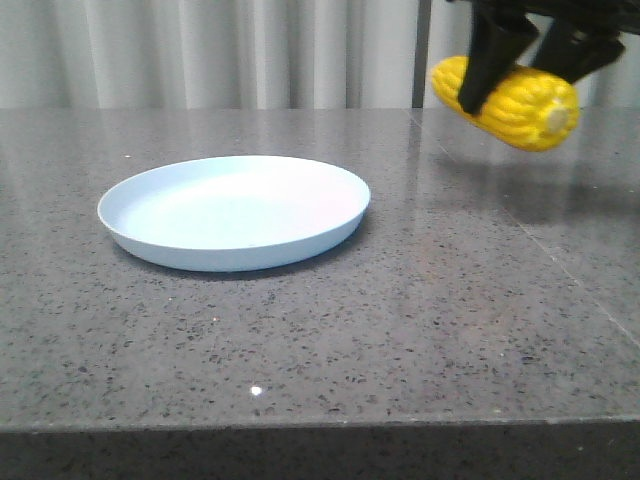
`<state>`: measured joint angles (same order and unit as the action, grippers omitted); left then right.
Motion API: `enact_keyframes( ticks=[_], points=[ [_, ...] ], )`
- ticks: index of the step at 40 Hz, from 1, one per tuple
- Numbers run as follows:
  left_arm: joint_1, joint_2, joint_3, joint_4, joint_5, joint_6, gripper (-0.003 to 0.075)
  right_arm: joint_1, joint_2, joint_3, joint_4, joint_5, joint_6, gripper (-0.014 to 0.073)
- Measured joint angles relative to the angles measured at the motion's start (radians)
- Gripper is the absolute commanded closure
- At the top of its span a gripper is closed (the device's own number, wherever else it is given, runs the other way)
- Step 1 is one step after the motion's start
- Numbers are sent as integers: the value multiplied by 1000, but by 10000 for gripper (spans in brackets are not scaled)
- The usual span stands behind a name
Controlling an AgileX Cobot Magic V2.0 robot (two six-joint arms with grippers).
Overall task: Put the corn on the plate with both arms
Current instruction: 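Carry the corn with the right gripper over the plate and lower it, then open the right gripper to release the corn and lift away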
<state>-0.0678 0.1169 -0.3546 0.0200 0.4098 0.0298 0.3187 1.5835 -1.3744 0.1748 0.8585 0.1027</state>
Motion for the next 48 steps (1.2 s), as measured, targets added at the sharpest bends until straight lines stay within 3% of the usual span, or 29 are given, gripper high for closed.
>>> enact_keyframes(
  ticks=[14,22,25,32,35,42,48],
  points=[
    [0,0,0,0,0,0,741,350,189,-195,-188,48,353,480],
    [0,0,0,0,0,0,741,417,275,-212,-204,33,455,442],
    [0,0,0,0,0,0,741,420,287,-215,-210,27,463,349],
    [0,0,0,0,0,0,741,420,287,-215,-212,23,469,-5],
    [0,0,0,0,0,0,741,420,280,-215,-212,23,469,-68],
    [0,0,0,0,0,0,741,401,212,-215,-219,24,469,-26],
    [0,0,0,0,0,0,741,297,115,-215,-220,51,461,168]
  ],
)
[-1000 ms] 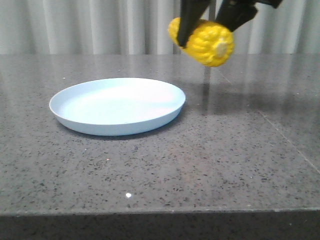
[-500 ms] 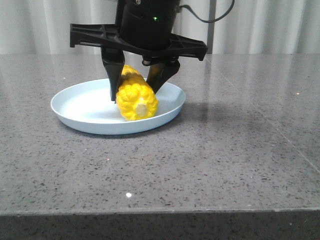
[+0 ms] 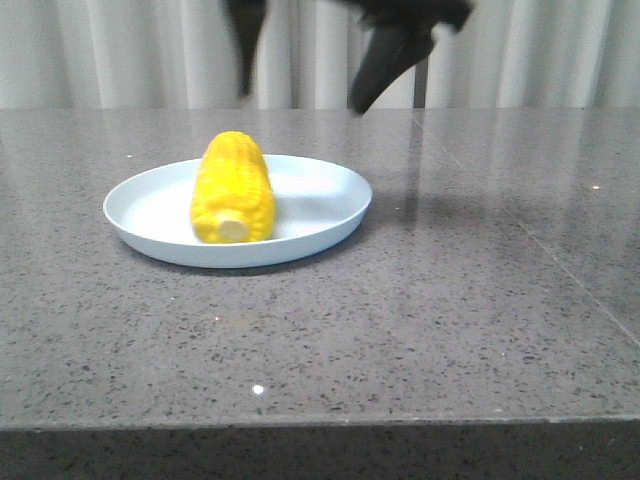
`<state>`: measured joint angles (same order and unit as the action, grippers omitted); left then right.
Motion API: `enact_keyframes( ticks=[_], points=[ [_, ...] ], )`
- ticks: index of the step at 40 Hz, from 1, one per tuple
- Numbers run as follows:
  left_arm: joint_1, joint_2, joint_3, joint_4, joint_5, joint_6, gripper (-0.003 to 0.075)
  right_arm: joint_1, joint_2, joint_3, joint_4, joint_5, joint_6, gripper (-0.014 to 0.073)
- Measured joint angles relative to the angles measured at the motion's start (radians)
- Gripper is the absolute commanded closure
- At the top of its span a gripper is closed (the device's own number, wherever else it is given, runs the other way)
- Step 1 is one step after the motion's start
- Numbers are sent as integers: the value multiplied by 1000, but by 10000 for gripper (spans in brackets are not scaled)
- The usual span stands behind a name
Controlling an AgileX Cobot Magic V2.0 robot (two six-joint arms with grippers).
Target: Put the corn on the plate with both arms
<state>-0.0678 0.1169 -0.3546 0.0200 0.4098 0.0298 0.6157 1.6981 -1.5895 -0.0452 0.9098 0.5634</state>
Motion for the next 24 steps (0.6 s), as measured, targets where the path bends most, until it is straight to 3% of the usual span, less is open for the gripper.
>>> enact_keyframes(
  ticks=[5,12,17,24],
  points=[
    [0,0,0,0,0,0,741,-106,-65,0,-2,54,-44,380],
    [0,0,0,0,0,0,741,-258,-133,0,-2,168,-118,587],
    [0,0,0,0,0,0,741,-352,-191,49,-2,180,-157,644],
    [0,0,0,0,0,0,741,-444,-276,170,-8,174,-207,650]
  ],
)
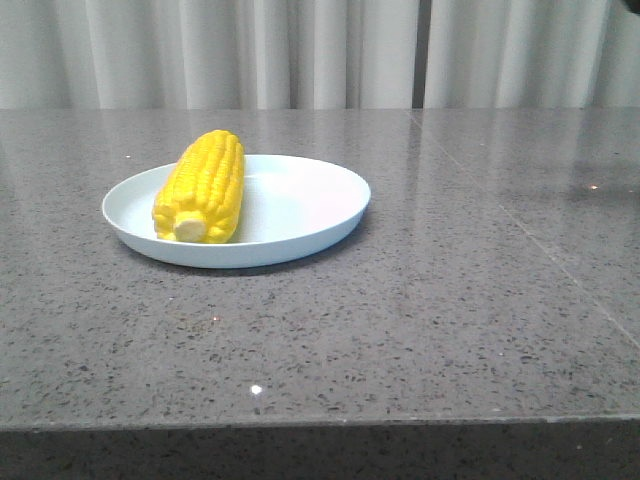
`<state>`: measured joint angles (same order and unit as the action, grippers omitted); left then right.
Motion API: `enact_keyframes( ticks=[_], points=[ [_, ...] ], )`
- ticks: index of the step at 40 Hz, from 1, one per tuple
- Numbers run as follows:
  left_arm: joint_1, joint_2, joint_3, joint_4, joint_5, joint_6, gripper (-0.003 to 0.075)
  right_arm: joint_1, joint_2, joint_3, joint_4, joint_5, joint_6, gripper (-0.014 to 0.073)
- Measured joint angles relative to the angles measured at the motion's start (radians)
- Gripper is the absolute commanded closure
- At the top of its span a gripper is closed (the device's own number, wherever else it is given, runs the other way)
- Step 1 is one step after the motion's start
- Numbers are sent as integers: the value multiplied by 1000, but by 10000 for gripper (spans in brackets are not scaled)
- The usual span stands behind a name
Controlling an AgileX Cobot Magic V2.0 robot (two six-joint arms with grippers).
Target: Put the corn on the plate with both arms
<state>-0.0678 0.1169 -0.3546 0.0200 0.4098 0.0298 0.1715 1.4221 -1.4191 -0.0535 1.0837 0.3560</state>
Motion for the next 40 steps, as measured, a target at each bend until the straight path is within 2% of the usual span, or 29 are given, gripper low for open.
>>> enact_keyframes(
  ticks=[10,26,33,40],
  points=[
    [0,0,0,0,0,0,741,-3,-202,299,-2,-174,-83,650],
    [0,0,0,0,0,0,741,-3,-760,819,-84,-489,-108,650],
    [0,0,0,0,0,0,741,-3,-983,983,-86,-594,-108,650],
    [0,0,0,0,0,0,741,-3,-1130,1056,-88,-637,-108,650]
  ],
)
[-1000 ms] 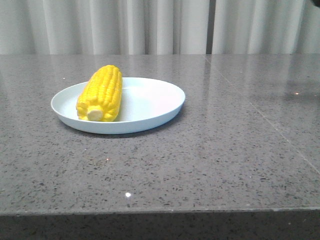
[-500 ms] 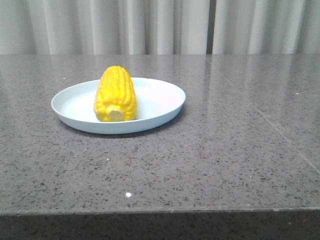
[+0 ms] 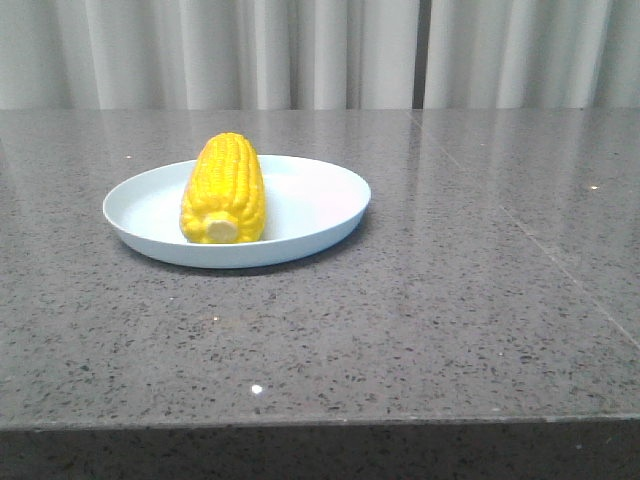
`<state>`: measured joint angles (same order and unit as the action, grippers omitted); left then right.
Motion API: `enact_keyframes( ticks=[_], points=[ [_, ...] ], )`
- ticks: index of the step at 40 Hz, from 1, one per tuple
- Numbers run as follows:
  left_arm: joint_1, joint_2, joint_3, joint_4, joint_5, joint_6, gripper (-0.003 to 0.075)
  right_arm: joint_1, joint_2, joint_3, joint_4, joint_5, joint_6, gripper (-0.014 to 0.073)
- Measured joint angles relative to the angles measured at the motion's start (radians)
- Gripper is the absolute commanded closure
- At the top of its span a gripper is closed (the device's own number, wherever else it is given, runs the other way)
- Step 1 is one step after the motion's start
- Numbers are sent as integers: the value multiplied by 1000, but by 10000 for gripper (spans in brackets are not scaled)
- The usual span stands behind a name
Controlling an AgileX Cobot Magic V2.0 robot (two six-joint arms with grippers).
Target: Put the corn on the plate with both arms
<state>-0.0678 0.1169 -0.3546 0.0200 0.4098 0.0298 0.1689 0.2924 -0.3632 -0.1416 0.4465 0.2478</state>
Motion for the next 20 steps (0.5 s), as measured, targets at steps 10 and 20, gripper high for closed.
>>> enact_keyframes(
  ticks=[10,20],
  points=[
    [0,0,0,0,0,0,741,0,-35,3,0,-9,0,650],
    [0,0,0,0,0,0,741,0,-35,3,0,-9,0,650]
  ],
)
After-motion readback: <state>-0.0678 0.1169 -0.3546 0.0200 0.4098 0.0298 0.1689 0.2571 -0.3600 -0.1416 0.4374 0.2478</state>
